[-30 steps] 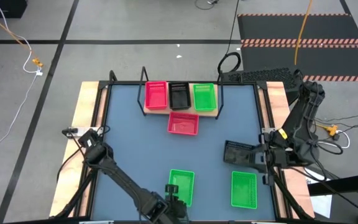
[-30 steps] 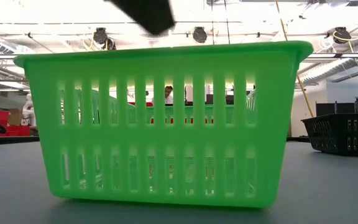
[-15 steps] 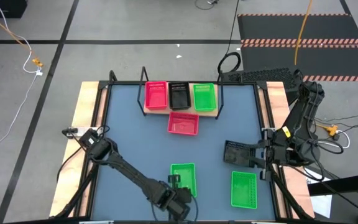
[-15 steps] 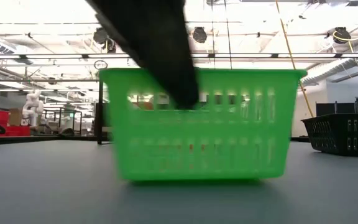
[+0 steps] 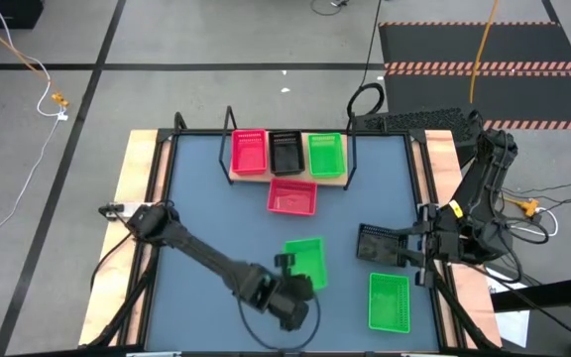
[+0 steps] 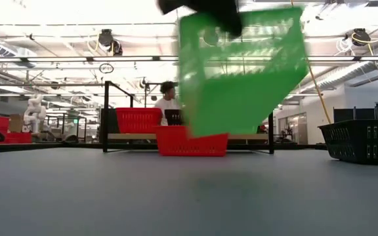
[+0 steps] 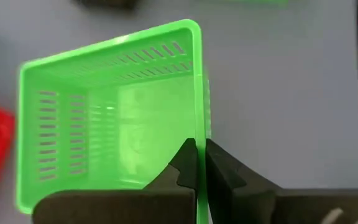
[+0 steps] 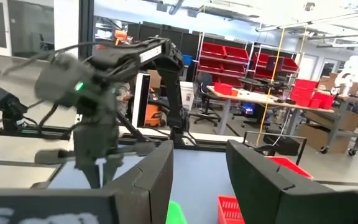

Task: Stack baskets on shelf by color
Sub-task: Stack the left green basket on the green basket on the shelf

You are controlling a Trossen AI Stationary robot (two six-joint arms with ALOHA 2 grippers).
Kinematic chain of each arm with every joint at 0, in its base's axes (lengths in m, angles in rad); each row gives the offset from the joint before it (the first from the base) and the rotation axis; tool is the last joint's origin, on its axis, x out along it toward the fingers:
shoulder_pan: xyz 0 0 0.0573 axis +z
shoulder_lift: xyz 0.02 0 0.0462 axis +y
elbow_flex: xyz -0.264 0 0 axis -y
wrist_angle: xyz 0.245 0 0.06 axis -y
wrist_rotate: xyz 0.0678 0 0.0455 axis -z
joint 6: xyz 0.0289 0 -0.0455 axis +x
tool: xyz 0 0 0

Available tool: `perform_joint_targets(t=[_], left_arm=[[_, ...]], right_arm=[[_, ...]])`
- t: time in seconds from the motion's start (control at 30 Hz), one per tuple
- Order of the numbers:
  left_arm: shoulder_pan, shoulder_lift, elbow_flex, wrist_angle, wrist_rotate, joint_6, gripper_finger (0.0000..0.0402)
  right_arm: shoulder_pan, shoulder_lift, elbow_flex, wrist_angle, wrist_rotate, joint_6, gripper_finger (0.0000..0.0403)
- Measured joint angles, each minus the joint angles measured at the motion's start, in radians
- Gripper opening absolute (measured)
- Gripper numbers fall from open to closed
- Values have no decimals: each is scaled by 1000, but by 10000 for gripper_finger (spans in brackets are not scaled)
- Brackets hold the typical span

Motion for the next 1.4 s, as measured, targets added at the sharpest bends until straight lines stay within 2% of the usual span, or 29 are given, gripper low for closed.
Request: perform_joint_targets(t=[0.13,0.23,0.3,0.43,0.6,0.67,0.83,1.1,1.4], left_arm=[[81,-8,0,126,-13,213,10],[146,-7,0,189,-132,346,7],[193,-24,0,204,-172,460,7],[308,-91,-1,238,-178,629,8],[474,-146,1,320,-167,755,7],[534,-145,1,350,-124,804,7],[655,-121,1,373,64,770,6],[738,-57,-1,353,85,729,6],[715,-51,-1,325,92,734,14]], right_arm=[[-15,1,0,1,2,-13,141],[-22,2,0,-17,12,9,141],[-20,5,0,-56,44,68,141],[-19,14,0,-118,133,120,141],[-32,13,0,-127,306,44,141],[-50,10,0,-158,312,45,141],[-94,10,0,-195,312,37,141],[-132,-1,0,-194,313,-84,141],[-140,-26,0,-187,313,-112,141]])
